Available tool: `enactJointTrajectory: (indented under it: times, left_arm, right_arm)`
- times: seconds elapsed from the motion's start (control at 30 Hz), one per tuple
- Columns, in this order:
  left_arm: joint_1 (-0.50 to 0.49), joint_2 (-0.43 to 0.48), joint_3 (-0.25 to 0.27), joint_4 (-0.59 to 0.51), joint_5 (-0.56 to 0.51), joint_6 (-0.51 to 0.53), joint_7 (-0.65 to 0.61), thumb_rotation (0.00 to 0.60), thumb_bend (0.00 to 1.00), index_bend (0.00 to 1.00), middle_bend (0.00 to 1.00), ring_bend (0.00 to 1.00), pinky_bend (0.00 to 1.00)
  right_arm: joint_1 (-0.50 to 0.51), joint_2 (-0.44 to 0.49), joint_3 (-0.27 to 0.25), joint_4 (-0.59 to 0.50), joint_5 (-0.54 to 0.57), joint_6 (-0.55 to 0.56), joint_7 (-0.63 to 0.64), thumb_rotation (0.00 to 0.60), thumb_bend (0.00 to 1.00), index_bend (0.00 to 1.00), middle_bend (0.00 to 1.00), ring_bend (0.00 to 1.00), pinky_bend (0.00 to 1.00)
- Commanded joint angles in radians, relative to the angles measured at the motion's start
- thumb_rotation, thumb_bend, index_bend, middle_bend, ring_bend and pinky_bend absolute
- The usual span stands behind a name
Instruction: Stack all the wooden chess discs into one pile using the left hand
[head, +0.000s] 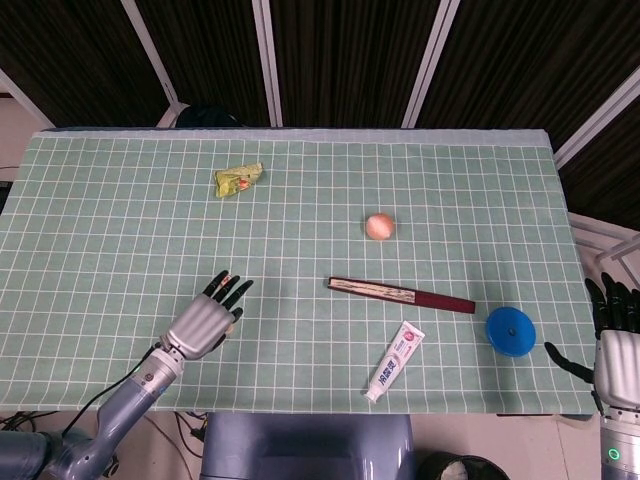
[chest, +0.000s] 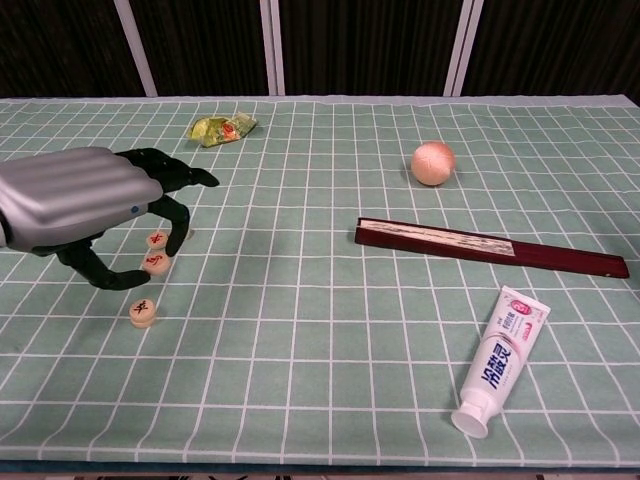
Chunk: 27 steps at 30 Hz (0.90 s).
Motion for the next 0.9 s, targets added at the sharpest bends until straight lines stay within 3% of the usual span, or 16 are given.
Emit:
enactJointTrajectory:
  times: [0.03, 0.9]
  left_arm:
    - [0.013, -0.001, 0.008, 0.017, 0.017, -0.004, -0.002, 0.6, 0.31, 0.51, 0.01, 0.0, 0.0]
    - [0.084, -0.044, 0.007, 0.115, 0.071, -0.049, 0.0, 0.6, 0.31, 0.5, 0.01, 0.0, 0.0]
  right_arm:
    - [0.001, 0.0, 0.0, 0.0, 0.0, -0.001, -0.001, 0.6, 0.23, 0.09, 0.01, 0.0, 0.0]
    - [-0.001, -0.002, 0.002, 0.0, 0.001, 0.002, -0.002, 0.6, 0.23, 0.09, 0.01, 0.0, 0.0]
